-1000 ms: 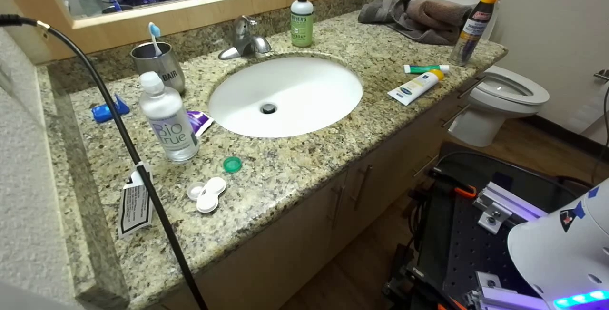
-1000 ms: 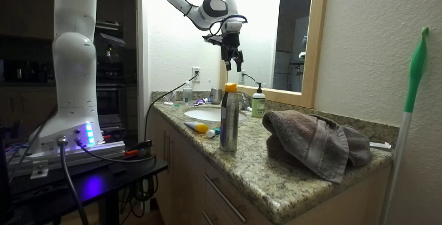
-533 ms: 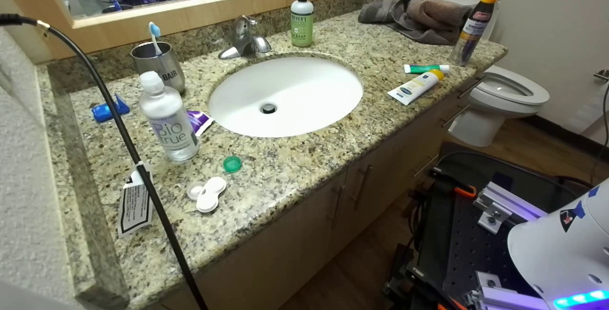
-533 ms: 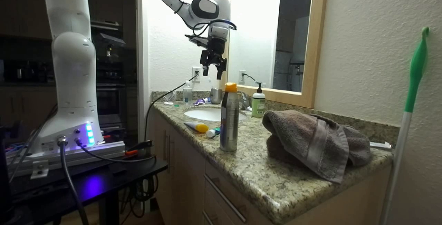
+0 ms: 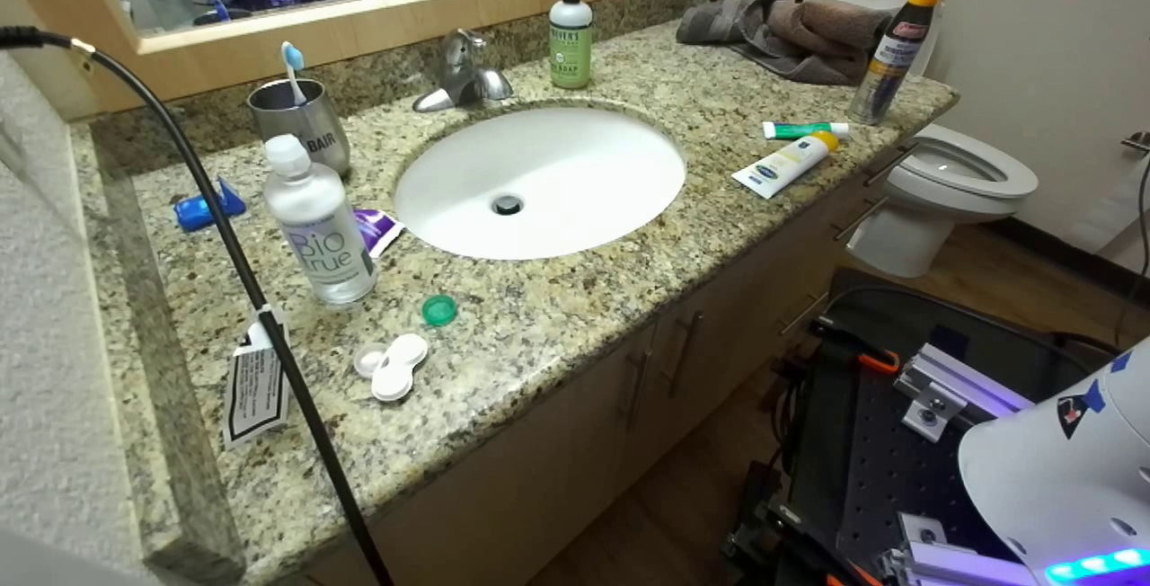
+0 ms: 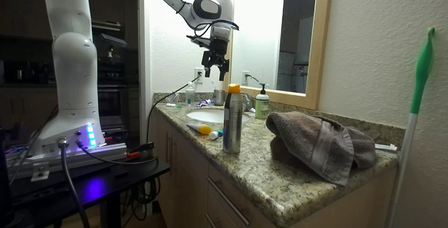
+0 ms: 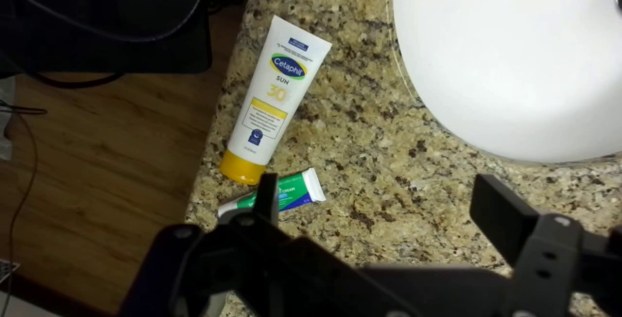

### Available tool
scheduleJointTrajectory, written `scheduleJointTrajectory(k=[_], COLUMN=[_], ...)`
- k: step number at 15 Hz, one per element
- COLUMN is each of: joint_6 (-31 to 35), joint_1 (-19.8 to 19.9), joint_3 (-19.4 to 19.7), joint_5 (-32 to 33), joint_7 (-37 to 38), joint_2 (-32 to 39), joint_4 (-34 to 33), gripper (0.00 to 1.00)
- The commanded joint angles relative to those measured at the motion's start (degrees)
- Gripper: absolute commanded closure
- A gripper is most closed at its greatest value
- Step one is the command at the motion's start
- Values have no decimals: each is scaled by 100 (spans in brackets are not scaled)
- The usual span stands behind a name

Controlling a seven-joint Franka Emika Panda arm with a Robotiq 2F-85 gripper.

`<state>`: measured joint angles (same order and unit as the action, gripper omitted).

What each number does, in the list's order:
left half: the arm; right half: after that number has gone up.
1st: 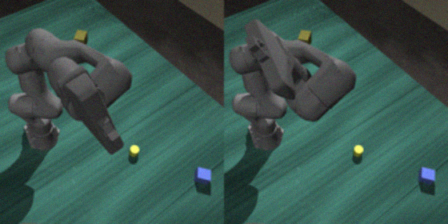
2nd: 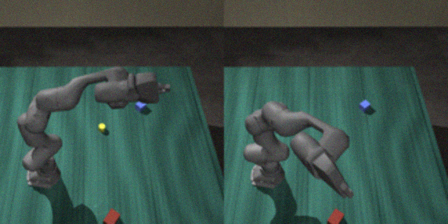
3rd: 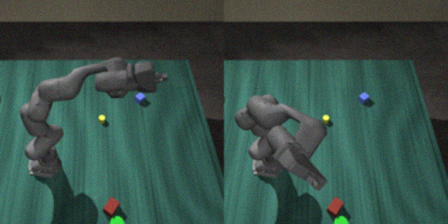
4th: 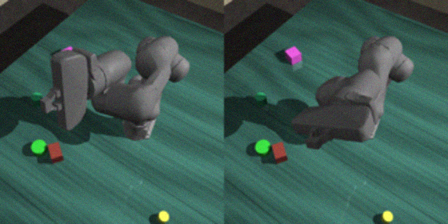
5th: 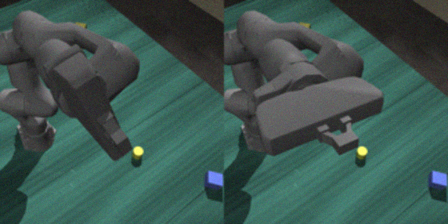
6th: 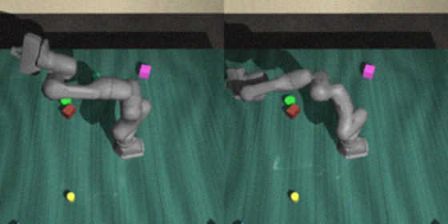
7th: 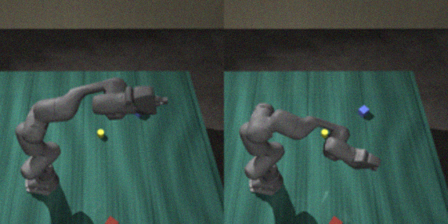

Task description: Move the white tube and the blue spray can to the back of the counter

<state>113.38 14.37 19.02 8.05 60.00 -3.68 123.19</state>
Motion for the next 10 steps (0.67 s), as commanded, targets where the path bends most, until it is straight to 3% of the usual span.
scheduleJointTrajectory(k=[1, 5, 10], joint_6=[545, 868, 1169], joint_1=[411, 810, 1011], joint_3=[156, 473, 625], joint_5=[-35, -44, 30], joint_7=[128, 91, -163], joint_2=[1, 100, -9], joint_4=[488, 877, 1439], gripper=[0, 0, 0])
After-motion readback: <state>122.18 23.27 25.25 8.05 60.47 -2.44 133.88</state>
